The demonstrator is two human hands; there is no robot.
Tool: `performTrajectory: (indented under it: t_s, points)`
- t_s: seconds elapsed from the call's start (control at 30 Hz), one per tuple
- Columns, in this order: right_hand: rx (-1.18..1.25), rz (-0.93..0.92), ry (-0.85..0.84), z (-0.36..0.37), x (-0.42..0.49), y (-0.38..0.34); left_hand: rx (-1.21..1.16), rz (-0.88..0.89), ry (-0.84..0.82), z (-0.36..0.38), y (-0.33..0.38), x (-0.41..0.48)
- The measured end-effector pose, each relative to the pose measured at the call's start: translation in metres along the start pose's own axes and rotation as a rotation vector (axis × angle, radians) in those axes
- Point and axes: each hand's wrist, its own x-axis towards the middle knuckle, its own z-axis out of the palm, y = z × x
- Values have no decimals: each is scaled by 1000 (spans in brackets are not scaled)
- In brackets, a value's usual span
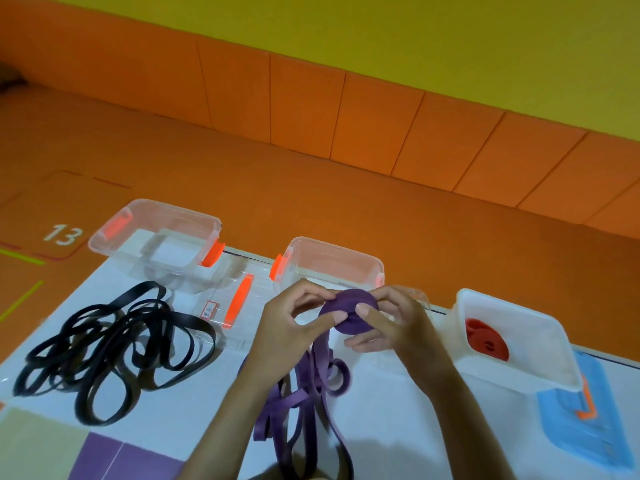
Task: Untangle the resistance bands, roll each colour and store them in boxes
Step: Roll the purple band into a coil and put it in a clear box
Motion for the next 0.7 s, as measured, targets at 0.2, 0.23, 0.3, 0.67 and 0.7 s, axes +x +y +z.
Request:
performTrajectory:
  t_s: [0.2,0.23,0.3,0.67,0.7]
  points:
    - [333,-11,-39,17,-7,11,-82,54,76,7,7,6]
    - [299,5,-37,17,-7,12,-72,71,67,5,8,7]
    - [84,8,22,14,-7,10,-65,94,54,0,11,8]
    - [356,-187,170,26,-19,1,-151,143,21,5,22,20]
    - [387,-194,165,28,-19,5,-159,123,2,4,21,21]
